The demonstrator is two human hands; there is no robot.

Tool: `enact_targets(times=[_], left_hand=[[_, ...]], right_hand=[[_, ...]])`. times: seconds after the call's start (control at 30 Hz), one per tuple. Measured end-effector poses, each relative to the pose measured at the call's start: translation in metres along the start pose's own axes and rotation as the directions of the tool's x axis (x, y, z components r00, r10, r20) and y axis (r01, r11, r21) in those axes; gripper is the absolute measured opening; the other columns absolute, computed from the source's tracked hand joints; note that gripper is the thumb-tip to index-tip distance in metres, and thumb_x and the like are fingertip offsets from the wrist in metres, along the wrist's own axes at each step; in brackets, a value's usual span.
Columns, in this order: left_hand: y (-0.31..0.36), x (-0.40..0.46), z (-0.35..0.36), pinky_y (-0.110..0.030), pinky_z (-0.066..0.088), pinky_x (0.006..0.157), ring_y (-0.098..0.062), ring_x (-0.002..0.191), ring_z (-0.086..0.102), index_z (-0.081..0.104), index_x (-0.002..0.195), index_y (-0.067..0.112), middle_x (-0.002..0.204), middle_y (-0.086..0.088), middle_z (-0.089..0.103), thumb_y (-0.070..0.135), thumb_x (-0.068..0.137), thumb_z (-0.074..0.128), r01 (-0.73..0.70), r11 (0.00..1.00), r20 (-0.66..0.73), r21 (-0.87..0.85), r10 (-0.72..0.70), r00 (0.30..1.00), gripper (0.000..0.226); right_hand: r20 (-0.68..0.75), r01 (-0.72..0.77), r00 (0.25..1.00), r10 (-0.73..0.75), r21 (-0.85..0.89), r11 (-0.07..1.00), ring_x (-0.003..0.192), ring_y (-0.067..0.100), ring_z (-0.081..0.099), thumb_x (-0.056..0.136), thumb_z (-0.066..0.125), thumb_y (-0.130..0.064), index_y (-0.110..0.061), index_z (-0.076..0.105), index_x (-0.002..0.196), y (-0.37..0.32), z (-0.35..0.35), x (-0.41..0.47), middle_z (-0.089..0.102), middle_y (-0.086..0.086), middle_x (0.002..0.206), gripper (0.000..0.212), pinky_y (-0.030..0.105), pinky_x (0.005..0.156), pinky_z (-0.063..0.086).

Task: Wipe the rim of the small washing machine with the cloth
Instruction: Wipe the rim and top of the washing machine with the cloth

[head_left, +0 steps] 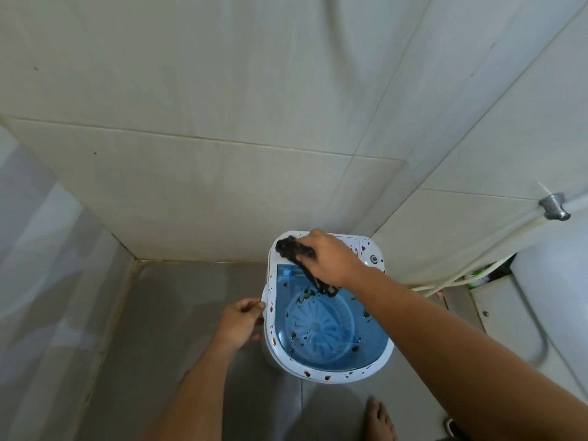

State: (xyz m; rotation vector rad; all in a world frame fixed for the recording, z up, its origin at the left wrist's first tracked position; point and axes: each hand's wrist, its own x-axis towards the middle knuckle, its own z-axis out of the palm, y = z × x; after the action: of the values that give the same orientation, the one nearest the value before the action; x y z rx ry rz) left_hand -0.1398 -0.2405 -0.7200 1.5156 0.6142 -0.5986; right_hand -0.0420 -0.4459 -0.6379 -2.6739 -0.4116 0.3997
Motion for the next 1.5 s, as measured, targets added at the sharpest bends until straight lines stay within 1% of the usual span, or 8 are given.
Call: enact_targets(times=[0.07, 0.23, 0.8, 0.9, 1.0, 1.1, 1.33, 1.5], left_hand=[[0.000, 0.000, 0.000, -0.035, 0.060, 0.076, -0.018, 0.095, 0.072, 0.071, 0.100, 0.023, 0.100, 0.000, 0.076, 0.022, 0.098, 0.061, -0.003, 1.000, 0.001, 0.010, 0.003, 1.000, 0.010], [-0.001, -0.001, 0.002, -0.031, 0.058, 0.070, -0.016, 0.091, 0.073, 0.071, 0.103, 0.021, 0.098, -0.001, 0.077, 0.021, 0.099, 0.060, -0.005, 1.000, -0.018, 0.002, 0.005, 1.000, 0.012], [0.003, -0.004, 0.003, -0.030, 0.056, 0.068, -0.017, 0.089, 0.072, 0.070, 0.103, 0.017, 0.097, -0.002, 0.076, 0.020, 0.099, 0.060, 0.021, 1.000, -0.010, -0.012, -0.022, 1.000, 0.012], [0.003, -0.005, 0.005, -0.027, 0.054, 0.061, -0.016, 0.086, 0.071, 0.070, 0.101, 0.017, 0.095, -0.002, 0.075, 0.019, 0.099, 0.060, 0.025, 1.000, -0.027, -0.019, -0.025, 0.999, 0.011], [0.003, -0.004, 0.005, -0.028, 0.055, 0.061, -0.020, 0.089, 0.073, 0.071, 0.101, 0.015, 0.099, -0.006, 0.077, 0.019, 0.099, 0.060, 0.027, 1.000, -0.031, -0.016, -0.027, 0.999, 0.012], [0.001, -0.003, 0.003, -0.028, 0.057, 0.063, -0.020, 0.091, 0.074, 0.072, 0.104, 0.015, 0.098, -0.005, 0.078, 0.020, 0.099, 0.060, 0.018, 1.000, -0.025, -0.002, -0.018, 1.000, 0.014], [0.000, 0.000, 0.002, -0.028, 0.058, 0.067, -0.017, 0.091, 0.073, 0.071, 0.100, 0.019, 0.097, -0.002, 0.077, 0.019, 0.098, 0.061, 0.012, 1.000, -0.025, -0.005, -0.012, 1.000, 0.011], [-0.002, 0.004, 0.001, -0.030, 0.059, 0.071, -0.019, 0.094, 0.074, 0.073, 0.101, 0.018, 0.097, -0.001, 0.078, 0.021, 0.097, 0.062, 0.020, 1.000, -0.013, -0.005, -0.020, 1.000, 0.012]], right_hand=[[0.065, -0.009, 0.998, 0.003, 0.090, 0.996, 0.102, 0.025, 0.064, 0.095, 0.066, -0.027, -0.018, 0.068, 0.123, 0.003, -0.011, 0.001, 0.065, 0.003, 0.109, 0.029, 0.037, 0.088, 0.051], [-0.304, -0.184, 0.933, 0.193, 0.061, 0.981, 0.101, 0.028, 0.063, 0.097, 0.061, -0.025, -0.021, 0.059, 0.135, 0.005, -0.014, 0.016, 0.059, 0.008, 0.117, 0.038, 0.042, 0.083, 0.055], [-0.223, -0.033, 0.970, -0.096, -0.512, 0.858, 0.100, 0.033, 0.056, 0.085, 0.071, -0.029, -0.014, 0.047, 0.147, -0.012, 0.063, -0.023, 0.054, 0.012, 0.127, 0.068, 0.050, 0.080, 0.052], [-0.180, 0.005, 0.979, -0.096, -0.450, 0.893, 0.103, 0.032, 0.055, 0.084, 0.072, -0.021, -0.014, 0.048, 0.147, -0.019, 0.065, -0.025, 0.052, 0.010, 0.128, 0.067, 0.048, 0.080, 0.054], [-0.103, 0.057, 0.993, -0.062, -0.050, 0.997, 0.106, 0.029, 0.057, 0.096, 0.058, -0.021, -0.021, 0.048, 0.146, -0.023, 0.041, -0.019, 0.053, 0.006, 0.124, 0.051, 0.045, 0.085, 0.054], [-0.335, -0.028, 0.938, 0.087, 0.177, 0.984, 0.100, 0.025, 0.060, 0.099, 0.055, -0.018, -0.022, 0.052, 0.144, -0.016, 0.010, 0.004, 0.057, 0.006, 0.117, 0.045, 0.039, 0.084, 0.053], [-0.260, -0.315, 0.925, 0.276, -0.125, 0.941, 0.116, 0.034, 0.051, 0.088, 0.058, -0.006, -0.020, 0.041, 0.149, -0.014, 0.011, 0.041, 0.049, 0.011, 0.134, 0.065, 0.049, 0.095, 0.049], [-0.141, 0.014, 0.990, -0.024, -0.073, 0.997, 0.113, 0.037, 0.049, 0.086, 0.056, -0.001, -0.020, 0.040, 0.151, -0.046, 0.062, 0.030, 0.047, 0.011, 0.134, 0.070, 0.049, 0.094, 0.048]])
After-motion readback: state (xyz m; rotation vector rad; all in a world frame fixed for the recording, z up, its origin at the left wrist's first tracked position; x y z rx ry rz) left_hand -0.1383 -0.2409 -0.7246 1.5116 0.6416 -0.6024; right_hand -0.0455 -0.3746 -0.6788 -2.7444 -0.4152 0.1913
